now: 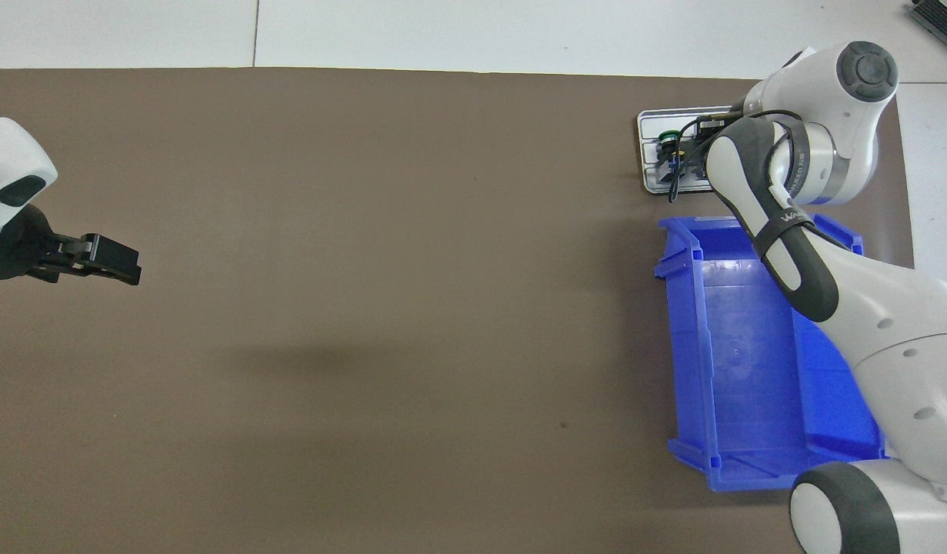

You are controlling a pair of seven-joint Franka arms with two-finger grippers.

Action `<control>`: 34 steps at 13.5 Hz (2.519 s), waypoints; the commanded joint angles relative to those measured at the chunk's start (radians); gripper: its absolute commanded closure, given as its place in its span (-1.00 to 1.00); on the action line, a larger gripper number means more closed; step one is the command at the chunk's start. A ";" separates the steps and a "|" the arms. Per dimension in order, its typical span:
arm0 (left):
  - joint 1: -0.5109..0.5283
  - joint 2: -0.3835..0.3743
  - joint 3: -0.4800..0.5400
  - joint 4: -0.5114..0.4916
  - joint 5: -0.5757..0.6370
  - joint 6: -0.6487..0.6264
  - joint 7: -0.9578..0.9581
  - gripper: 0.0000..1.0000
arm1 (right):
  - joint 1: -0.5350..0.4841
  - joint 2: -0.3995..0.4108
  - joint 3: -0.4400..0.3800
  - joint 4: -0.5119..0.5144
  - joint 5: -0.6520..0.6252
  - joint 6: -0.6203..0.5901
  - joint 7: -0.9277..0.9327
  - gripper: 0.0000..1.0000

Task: Place and press button with both arms
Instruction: 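Grasp the middle green button with the right gripper and lift it, then carry the green button to the table center and set it down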

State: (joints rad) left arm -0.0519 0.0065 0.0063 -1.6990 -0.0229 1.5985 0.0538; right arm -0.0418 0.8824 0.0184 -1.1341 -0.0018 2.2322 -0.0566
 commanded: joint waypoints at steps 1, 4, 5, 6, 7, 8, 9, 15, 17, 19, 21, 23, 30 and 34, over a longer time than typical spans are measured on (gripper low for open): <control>0.012 -0.026 -0.008 -0.025 -0.003 -0.005 0.004 -1.00 | -0.012 -0.029 0.009 -0.032 -0.006 0.012 -0.019 1.00; 0.012 -0.026 -0.008 -0.025 -0.003 -0.003 0.004 -1.00 | -0.007 -0.066 0.009 -0.038 -0.001 0.003 -0.009 1.00; 0.012 -0.026 -0.008 -0.025 -0.003 -0.003 0.004 -1.00 | -0.006 -0.088 0.009 -0.056 -0.001 0.001 0.001 1.00; 0.012 -0.026 -0.008 -0.025 -0.003 -0.003 0.004 -1.00 | -0.006 -0.118 0.009 -0.079 -0.001 0.003 0.023 1.00; 0.012 -0.026 -0.008 -0.025 -0.003 -0.003 0.004 -1.00 | -0.004 -0.146 0.008 -0.101 -0.001 0.003 0.040 1.00; 0.012 -0.026 -0.008 -0.025 -0.003 -0.003 0.004 -1.00 | 0.003 -0.176 0.008 -0.124 -0.001 0.001 0.059 1.00; 0.012 -0.026 -0.008 -0.025 -0.003 -0.003 0.004 -1.00 | 0.005 -0.210 0.008 -0.156 -0.003 0.001 0.099 1.00; 0.012 -0.026 -0.008 -0.025 -0.003 -0.003 0.004 -1.00 | 0.135 -0.298 -0.003 -0.213 -0.021 -0.059 0.553 1.00; 0.012 -0.026 -0.008 -0.025 -0.003 -0.003 0.004 -1.00 | 0.190 -0.298 -0.005 -0.210 -0.067 -0.062 0.728 1.00; 0.012 -0.026 -0.008 -0.025 -0.003 -0.003 0.004 -1.00 | 0.252 -0.301 0.000 -0.207 -0.128 -0.101 0.930 1.00; 0.012 -0.026 -0.008 -0.025 -0.003 -0.005 0.004 -1.00 | 0.330 -0.310 -0.003 -0.205 -0.132 -0.134 1.160 1.00; 0.012 -0.026 -0.008 -0.025 -0.003 -0.003 0.004 -1.00 | 0.402 -0.313 -0.003 -0.204 -0.136 -0.150 1.382 1.00; 0.012 -0.026 -0.008 -0.025 -0.003 -0.005 0.004 -1.00 | 0.629 -0.300 -0.003 -0.188 -0.178 -0.203 1.976 1.00; 0.012 -0.026 -0.008 -0.025 -0.003 -0.003 0.004 -1.00 | 0.703 -0.269 0.006 -0.188 -0.233 -0.217 2.243 1.00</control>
State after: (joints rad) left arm -0.0519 0.0064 0.0063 -1.6989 -0.0229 1.5984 0.0538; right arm 0.6454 0.6058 0.0191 -1.3152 -0.2028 2.0112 2.0795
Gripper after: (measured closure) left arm 0.000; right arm 0.586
